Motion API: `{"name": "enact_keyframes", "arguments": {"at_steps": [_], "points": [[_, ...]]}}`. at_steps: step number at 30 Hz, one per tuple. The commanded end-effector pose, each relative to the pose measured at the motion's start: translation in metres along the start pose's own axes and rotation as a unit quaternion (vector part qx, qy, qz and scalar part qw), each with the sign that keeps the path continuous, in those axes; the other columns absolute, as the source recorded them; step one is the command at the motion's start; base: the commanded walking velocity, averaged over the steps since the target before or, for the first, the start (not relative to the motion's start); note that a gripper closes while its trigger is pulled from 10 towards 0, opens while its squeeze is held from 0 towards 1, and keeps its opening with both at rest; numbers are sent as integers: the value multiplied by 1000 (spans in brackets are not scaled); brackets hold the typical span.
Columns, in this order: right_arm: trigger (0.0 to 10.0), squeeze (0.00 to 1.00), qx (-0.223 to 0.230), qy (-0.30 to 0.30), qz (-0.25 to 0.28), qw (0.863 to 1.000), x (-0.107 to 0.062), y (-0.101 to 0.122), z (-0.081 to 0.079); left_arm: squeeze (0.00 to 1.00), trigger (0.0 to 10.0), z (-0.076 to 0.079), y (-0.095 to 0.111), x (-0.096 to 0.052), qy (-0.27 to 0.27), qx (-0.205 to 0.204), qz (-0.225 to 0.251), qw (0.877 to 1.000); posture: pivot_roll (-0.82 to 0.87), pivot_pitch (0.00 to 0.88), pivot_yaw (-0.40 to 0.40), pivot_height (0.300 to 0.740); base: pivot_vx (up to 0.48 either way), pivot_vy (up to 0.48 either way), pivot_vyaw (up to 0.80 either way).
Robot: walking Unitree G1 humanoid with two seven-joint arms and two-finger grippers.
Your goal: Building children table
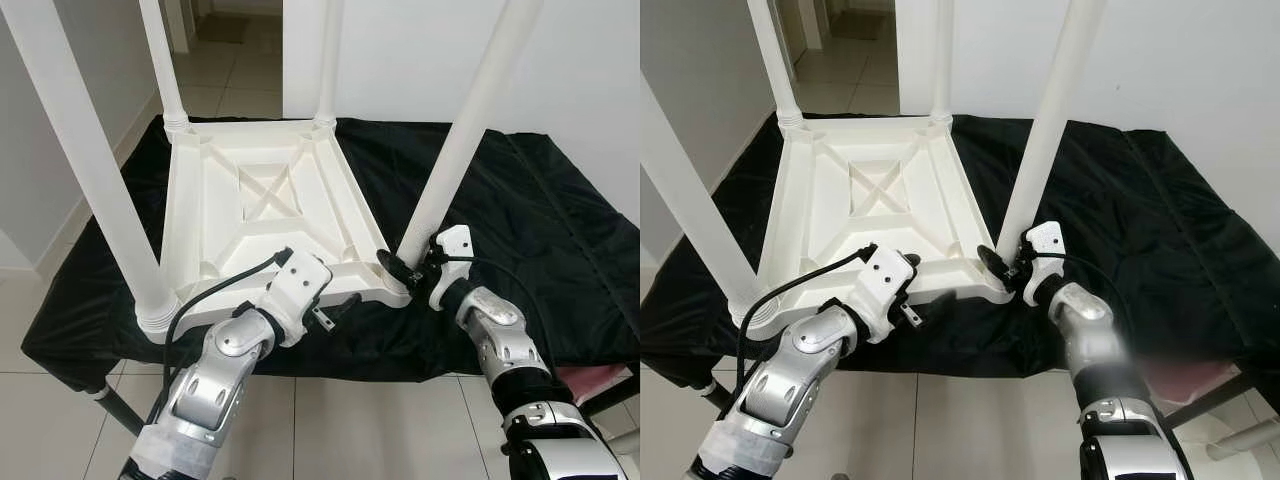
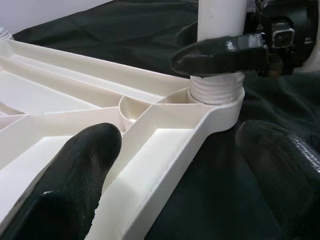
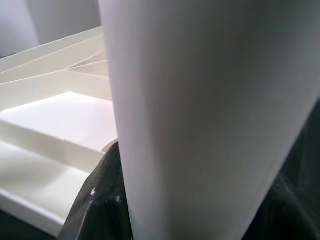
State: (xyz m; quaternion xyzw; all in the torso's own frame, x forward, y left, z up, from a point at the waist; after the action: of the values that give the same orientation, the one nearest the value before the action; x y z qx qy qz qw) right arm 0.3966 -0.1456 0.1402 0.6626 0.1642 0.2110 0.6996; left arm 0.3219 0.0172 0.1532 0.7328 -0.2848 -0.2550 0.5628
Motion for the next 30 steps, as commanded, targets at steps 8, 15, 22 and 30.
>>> {"name": "enact_keyframes", "arguments": {"at_steps": [8,15,22,30], "points": [[10000,0,74,-149,-1,986,-5,-7,13,0,10000,2,-1,-1,2,5,-3,1000,-2,13,-23,740,0,0,0],[10000,0,89,-267,-16,959,-17,-16,-1,0,10000,5,-2,-1,1,2,-4,1000,2,18,-33,740,0,0,0],[10000,0,114,-339,-21,934,-22,-17,-9,0,10000,3,-2,-1,5,1,-3,1000,10,17,-39,740,0,0,0],[10000,0,116,-343,-15,932,-23,-10,-10,0,10000,3,-3,-1,6,2,-4,1000,5,15,-40,740,0,0,0]]}}
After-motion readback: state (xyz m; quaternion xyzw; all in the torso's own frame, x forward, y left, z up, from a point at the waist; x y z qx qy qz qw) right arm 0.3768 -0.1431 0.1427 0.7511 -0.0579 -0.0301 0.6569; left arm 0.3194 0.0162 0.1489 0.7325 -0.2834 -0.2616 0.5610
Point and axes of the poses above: a point about 5 cm out from each wrist's last joint towards the gripper, its own x axis pointing out of the wrist towards the gripper, its own y axis along the axis of the wrist's last joint, z = x × y, the point moved 6 cm from there along x, pointing out of the wrist towards the gripper, and after that the axes turned 1 degree about x, right-handed, at the moved point
